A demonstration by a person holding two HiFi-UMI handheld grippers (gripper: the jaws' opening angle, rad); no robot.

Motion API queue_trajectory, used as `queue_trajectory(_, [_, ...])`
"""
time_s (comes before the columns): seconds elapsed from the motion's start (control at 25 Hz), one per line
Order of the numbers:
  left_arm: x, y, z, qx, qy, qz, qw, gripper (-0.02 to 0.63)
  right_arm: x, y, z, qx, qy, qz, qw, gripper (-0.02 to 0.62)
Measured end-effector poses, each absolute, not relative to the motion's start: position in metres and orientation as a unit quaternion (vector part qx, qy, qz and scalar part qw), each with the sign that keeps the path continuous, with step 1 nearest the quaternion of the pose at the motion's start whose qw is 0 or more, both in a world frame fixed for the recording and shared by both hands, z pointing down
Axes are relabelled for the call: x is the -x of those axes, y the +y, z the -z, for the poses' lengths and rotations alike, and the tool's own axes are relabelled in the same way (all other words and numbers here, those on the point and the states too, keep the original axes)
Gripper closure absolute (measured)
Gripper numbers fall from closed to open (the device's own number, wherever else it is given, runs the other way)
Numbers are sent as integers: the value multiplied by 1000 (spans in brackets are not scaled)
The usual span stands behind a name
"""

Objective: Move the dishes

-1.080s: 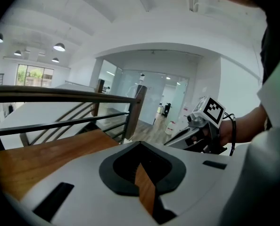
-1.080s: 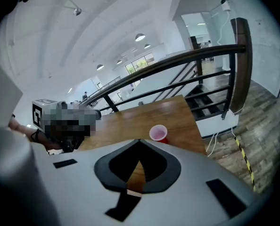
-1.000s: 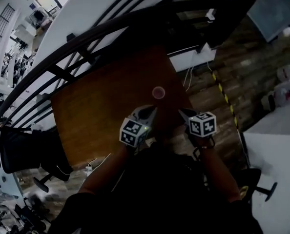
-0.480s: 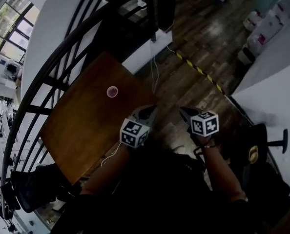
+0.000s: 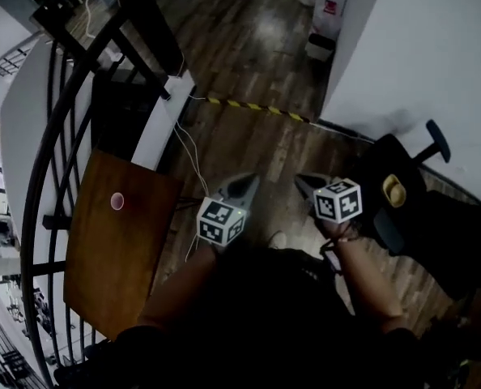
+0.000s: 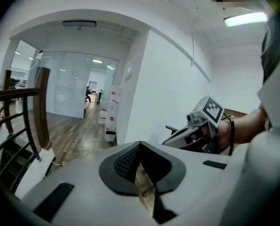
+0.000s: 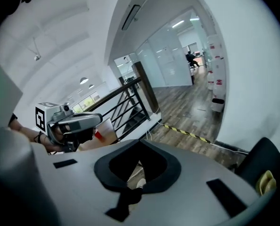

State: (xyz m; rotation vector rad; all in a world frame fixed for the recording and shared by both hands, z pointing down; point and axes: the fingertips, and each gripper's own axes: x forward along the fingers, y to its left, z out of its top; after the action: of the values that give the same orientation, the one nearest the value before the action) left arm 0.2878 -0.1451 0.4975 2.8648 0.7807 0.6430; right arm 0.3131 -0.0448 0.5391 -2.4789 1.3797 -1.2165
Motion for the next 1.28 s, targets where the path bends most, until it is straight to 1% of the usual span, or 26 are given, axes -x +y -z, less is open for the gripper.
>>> queue_trajectory(0.32, [-315,9,-509,-884,407,-228,20,611,-310,114,-549,861,310,395,80,584])
queue_trajectory(0.64, [-345,129,-531,-809,534,-246,-1,611,-308,228,-565,887,185,398,142,584])
queue_trajectory(0.76, [-365,170,-522,-784,574,-235,-7,611,-317,270,-561,898,136,391,150,584])
queue_trajectory(0.92, [-388,216,-511,-745,630,-219,-14,611,-327,317,-558,908,70,379,165,584])
queue_trajectory(1.08, [-413,255,-504,-713,668,-211,-24,611,-340,350,-551,912,22,361,195,584])
queue_trajectory(1.28, [-424,296,-500,-676,708,-202,-29,611,-342,387,-547,914,-31,348,208,584])
